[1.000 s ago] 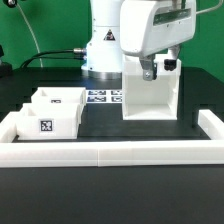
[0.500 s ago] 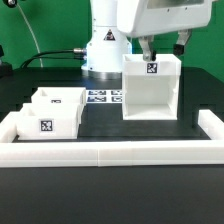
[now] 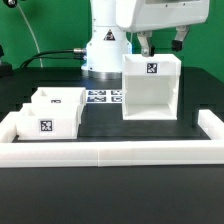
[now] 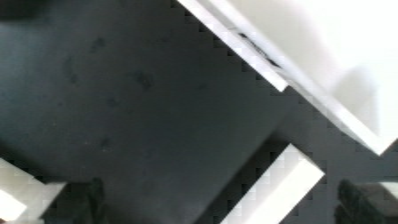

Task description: Assemble drawer

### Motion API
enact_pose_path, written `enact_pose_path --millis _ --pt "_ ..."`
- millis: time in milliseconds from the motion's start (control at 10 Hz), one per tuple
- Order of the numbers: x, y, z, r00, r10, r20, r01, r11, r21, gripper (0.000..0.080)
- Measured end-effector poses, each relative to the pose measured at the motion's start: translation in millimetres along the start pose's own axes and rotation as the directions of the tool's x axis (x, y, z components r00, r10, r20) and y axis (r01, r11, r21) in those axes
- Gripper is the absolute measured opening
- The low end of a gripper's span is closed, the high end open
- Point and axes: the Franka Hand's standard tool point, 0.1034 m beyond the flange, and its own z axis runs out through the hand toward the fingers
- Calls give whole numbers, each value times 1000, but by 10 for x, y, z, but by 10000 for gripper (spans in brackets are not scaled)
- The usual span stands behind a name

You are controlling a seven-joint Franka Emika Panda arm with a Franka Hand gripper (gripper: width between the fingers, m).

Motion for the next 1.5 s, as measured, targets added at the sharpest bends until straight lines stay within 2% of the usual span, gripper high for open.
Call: enact_pose_path --millis 100,200,300,500,600,800,1300,1400,1500 --pt "-11 -9 -9 999 36 -9 -36 999 -4 650" --pt "-94 -65 -39 990 131 -42 -132 991 -20 650" --pt "-213 -167 -39 974 222 -33 -223 975 -19 650" --pt "-299 -382 -30 928 370 -28 -371 928 -22 650" --pt "-350 -464 7 911 412 -18 -412 911 -19 650" --pt "-335 -621 63 852 522 -19 -522 853 6 650" --pt "-344 -630 78 843 537 -22 -537 844 7 650" --pt "-394 -711 138 779 626 -44 -626 780 14 650" --pt "-438 -778 194 760 649 -36 -649 761 17 650"
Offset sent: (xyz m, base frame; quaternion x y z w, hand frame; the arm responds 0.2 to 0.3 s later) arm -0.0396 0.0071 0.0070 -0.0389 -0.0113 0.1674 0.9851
